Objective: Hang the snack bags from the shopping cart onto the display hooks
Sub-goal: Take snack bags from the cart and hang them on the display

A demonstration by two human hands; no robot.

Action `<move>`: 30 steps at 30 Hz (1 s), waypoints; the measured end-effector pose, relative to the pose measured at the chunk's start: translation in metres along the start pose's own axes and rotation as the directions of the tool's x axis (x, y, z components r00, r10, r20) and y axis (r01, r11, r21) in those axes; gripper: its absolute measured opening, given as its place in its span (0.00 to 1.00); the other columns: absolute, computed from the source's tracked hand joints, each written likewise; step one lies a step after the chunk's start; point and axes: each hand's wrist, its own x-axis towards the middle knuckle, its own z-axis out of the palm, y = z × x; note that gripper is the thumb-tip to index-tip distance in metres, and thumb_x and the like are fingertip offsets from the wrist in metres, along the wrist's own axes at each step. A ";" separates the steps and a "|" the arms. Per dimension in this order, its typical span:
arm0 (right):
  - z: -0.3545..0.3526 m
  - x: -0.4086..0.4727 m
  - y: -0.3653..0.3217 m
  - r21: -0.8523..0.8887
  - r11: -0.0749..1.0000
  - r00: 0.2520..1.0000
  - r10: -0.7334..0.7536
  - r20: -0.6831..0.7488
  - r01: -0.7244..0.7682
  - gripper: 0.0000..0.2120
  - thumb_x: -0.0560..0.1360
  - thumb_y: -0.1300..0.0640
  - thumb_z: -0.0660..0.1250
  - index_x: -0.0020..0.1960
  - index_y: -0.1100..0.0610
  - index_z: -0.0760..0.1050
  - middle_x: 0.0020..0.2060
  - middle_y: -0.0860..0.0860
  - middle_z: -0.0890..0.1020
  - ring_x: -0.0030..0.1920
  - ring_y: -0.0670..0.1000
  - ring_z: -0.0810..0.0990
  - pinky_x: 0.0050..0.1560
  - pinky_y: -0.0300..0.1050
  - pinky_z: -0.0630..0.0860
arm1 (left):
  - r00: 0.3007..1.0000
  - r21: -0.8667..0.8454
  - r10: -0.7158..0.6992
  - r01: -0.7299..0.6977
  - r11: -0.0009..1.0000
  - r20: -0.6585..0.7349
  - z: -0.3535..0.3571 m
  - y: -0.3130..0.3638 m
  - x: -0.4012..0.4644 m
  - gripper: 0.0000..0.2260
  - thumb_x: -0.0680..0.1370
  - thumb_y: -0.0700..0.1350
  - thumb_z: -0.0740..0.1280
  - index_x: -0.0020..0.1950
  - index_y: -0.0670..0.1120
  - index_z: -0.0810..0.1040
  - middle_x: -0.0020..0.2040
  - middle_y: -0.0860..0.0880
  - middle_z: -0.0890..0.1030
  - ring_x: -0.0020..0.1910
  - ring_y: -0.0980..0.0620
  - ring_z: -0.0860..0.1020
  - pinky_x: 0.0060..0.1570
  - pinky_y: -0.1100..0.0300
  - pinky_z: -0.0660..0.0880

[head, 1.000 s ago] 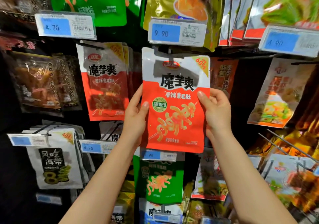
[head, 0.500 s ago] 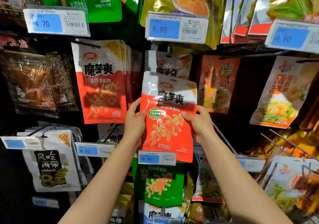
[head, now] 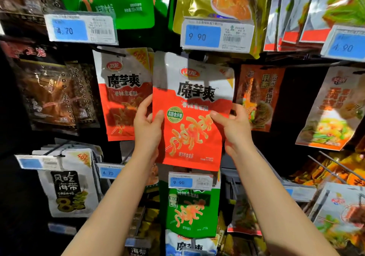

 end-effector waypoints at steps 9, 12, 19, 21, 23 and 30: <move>0.074 -0.041 0.017 0.132 0.971 0.967 0.172 0.188 -0.198 0.08 0.73 0.70 0.68 0.47 0.59 0.73 0.40 0.56 0.83 0.32 0.49 0.82 0.34 0.43 0.81 | 0.999 0.043 -0.042 0.042 0.998 -0.009 -0.100 0.069 -0.002 0.11 0.80 0.38 0.63 0.59 0.50 0.78 0.41 0.50 0.84 0.33 0.56 0.81 0.32 0.63 0.78; 0.090 -0.061 0.036 0.174 0.956 0.958 0.199 0.207 -0.236 0.08 0.73 0.72 0.65 0.43 0.60 0.75 0.36 0.55 0.83 0.32 0.50 0.82 0.36 0.44 0.80 | 0.994 0.076 0.010 -0.002 0.997 -0.113 -0.132 0.068 -0.009 0.08 0.78 0.37 0.65 0.52 0.48 0.80 0.35 0.53 0.83 0.30 0.57 0.78 0.31 0.64 0.75; 0.096 -0.088 0.047 0.184 0.973 0.984 0.116 0.138 -0.141 0.09 0.75 0.72 0.64 0.47 0.59 0.75 0.35 0.52 0.84 0.32 0.48 0.82 0.36 0.43 0.81 | 0.990 0.109 -0.075 0.061 0.992 0.122 -0.155 0.080 -0.010 0.11 0.78 0.36 0.64 0.56 0.50 0.77 0.34 0.52 0.83 0.31 0.58 0.80 0.33 0.64 0.76; 0.092 -0.092 0.047 0.129 0.987 0.986 0.074 0.149 -0.094 0.11 0.74 0.72 0.64 0.48 0.57 0.74 0.35 0.52 0.84 0.32 0.48 0.82 0.35 0.43 0.80 | 0.971 0.122 -0.129 0.106 0.987 0.203 -0.160 0.073 -0.015 0.18 0.78 0.34 0.64 0.64 0.51 0.73 0.35 0.50 0.84 0.31 0.55 0.82 0.31 0.62 0.78; 0.090 -0.098 0.049 0.078 0.996 0.982 0.029 0.188 -0.045 0.13 0.73 0.73 0.64 0.50 0.55 0.74 0.37 0.53 0.84 0.33 0.50 0.82 0.37 0.45 0.81 | 0.974 0.106 -0.114 0.094 0.990 0.197 -0.166 0.064 -0.021 0.21 0.78 0.34 0.64 0.67 0.52 0.72 0.39 0.47 0.85 0.34 0.52 0.83 0.34 0.58 0.80; 0.111 -0.101 0.044 -0.045 0.986 0.963 -0.146 0.227 0.160 0.18 0.75 0.71 0.65 0.59 0.53 0.74 0.44 0.52 0.84 0.42 0.51 0.83 0.42 0.47 0.80 | 0.999 -0.030 -0.029 0.029 0.999 -0.014 -0.225 0.055 -0.029 0.24 0.73 0.39 0.67 0.69 0.48 0.71 0.49 0.46 0.84 0.42 0.52 0.83 0.42 0.57 0.81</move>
